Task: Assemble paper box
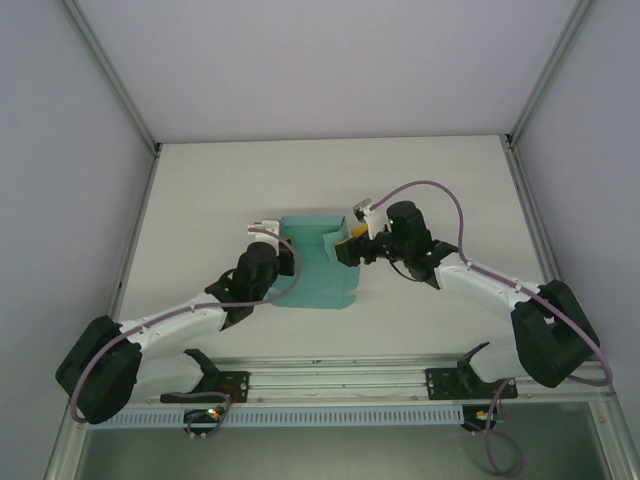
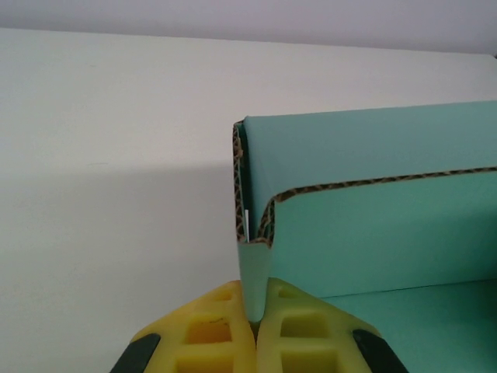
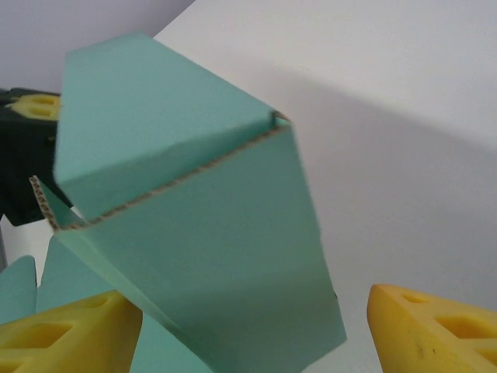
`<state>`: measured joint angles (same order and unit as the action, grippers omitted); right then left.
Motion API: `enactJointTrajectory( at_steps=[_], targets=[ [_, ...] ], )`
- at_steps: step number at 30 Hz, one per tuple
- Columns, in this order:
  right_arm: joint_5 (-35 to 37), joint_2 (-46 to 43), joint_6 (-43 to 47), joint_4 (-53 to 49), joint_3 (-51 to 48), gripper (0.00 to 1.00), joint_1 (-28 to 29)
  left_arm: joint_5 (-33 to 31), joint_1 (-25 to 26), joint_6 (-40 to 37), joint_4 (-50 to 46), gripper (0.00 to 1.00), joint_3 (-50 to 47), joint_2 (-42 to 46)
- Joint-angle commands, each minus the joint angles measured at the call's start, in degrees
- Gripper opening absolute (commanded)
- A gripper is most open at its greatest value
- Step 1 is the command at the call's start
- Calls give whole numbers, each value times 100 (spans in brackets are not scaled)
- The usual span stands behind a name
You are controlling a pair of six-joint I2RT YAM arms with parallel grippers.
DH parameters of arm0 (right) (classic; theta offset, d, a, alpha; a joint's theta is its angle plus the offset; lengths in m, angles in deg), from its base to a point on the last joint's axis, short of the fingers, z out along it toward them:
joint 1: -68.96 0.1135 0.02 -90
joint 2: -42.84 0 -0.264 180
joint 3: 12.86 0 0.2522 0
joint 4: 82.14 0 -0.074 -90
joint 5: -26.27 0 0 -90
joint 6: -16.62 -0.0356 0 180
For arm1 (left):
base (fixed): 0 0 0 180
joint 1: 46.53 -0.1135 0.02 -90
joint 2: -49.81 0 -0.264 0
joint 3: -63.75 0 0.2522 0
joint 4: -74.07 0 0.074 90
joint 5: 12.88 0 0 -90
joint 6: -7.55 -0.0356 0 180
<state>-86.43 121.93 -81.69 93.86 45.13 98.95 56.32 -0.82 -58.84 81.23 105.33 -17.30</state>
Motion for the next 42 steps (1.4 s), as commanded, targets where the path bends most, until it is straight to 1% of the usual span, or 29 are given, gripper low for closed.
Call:
enactJointTrajectory(
  at_steps=[1, 2, 4, 7, 8, 10, 11, 13, 18, 20, 23, 25, 27, 31, 35, 36, 38, 40, 42],
  targets=[
    [136, -19, 473, -314, 136, 75, 58, -19, 42, 37, 12, 0, 37, 113],
    [161, -8, 513, -346, 162, 74, 78, -17, 41, 37, 24, 0, 37, 110],
    [382, 42, 520, -326, 191, 67, 141, -35, 43, 30, 43, 0, 46, 65],
    [1052, 54, 445, -296, 279, 55, 271, -28, 42, 53, 25, 0, 80, 38],
    [1348, 191, 424, -339, 320, 50, 336, -15, 35, 72, 29, 0, 95, 26],
    [2074, 255, 369, -378, 413, 39, 505, -12, 47, 73, 9, 0, 132, 14],
    [2379, 299, 364, -396, 452, 37, 593, -28, 58, 64, -16, 0, 167, 21],
    [3135, 403, 188, -396, 539, 30, 742, -88, 102, 38, -91, 0, 241, -31],
    [5095, 731, -825, -593, 832, 8, 1051, -416, 215, 231, -300, 0, 398, -169],
    [5876, 986, -1135, -908, 1092, 3, 1186, -516, 261, 425, -309, 0, 444, -221],
    [7015, 1493, -1510, -1855, 1695, 0, 1349, -752, 340, 605, -477, 0, 604, -293],
    [7640, 1816, -2008, -2796, 2135, 0, 1355, -913, 377, 726, -720, 0, 744, -326],
    [8052, 2053, -2271, -3425, 2414, 0, 1348, -1006, 400, 851, -944, 0, 865, -347],
    [8671, 2315, -2263, -3944, 2619, 0, 1329, -1111, 401, 1113, -1185, 0, 965, -331],
    [9474, 2457, -1583, -3859, 2545, 0, 1311, -1361, 393, 1255, -1655, 0, 1158, -363],
    [9511, 2464, -1412, -3842, 2526, 0, 1289, -1419, 390, 1299, -1785, 0, 1207, -365],
    [9676, 2406, -455, -2931, 2222, 0, 1288, -1457, 359, 1377, -1925, 0, 1228, -337],
    [9536, 2268, 254, -2169, 1923, 0, 1269, -1391, 325, 1440, -1896, 0, 1177, -273],
    [9304, 2053, 366, -1734, 1676, 0, 1271, -1273, 282, 1490, -1801, 0, 1089, -193]
  ],
)
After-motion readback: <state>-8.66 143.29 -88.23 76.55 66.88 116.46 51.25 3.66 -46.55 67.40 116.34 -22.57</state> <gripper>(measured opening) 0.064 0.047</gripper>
